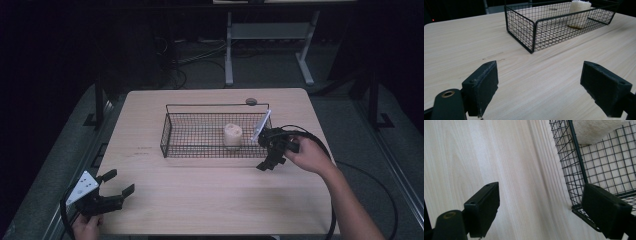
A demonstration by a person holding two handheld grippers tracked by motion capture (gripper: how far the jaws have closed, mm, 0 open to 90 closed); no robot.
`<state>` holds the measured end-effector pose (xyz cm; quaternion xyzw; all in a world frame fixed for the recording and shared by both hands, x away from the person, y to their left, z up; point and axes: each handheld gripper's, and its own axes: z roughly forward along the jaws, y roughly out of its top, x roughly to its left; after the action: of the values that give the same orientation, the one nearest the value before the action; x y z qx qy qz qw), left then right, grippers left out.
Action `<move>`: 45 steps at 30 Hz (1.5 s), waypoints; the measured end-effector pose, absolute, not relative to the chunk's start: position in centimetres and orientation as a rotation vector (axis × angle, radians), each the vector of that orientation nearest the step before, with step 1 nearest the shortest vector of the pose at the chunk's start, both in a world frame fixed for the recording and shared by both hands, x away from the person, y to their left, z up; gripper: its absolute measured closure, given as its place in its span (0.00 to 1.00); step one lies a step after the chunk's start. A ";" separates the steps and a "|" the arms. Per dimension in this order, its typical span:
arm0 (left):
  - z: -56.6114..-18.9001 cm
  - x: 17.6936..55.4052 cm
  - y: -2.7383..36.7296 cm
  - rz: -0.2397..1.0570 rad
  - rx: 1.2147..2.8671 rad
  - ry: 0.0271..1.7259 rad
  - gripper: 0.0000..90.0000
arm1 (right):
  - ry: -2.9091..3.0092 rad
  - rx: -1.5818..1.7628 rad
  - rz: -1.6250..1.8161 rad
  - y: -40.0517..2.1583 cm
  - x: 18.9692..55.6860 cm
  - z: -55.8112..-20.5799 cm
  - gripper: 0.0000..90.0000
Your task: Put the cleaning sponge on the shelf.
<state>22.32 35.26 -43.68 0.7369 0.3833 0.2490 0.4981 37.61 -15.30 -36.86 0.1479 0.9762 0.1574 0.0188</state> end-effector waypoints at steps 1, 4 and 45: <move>-43.7 22.3 35.3 0.603 1.783 0.928 0.15 | 3.032 0.459 0.490 -15.3 37.5 -36.8 0.17; -43.7 22.3 35.3 0.604 1.784 0.928 0.16 | 3.033 0.457 0.505 -15.3 37.3 -36.9 0.17; -43.7 22.3 35.2 0.604 1.785 0.926 0.15 | 3.035 0.524 0.551 -18.8 33.3 -39.9 0.17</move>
<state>22.34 35.16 -43.70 0.7373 0.3824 0.2494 0.4979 33.25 -18.75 -39.88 0.1675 0.9700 0.1762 0.0064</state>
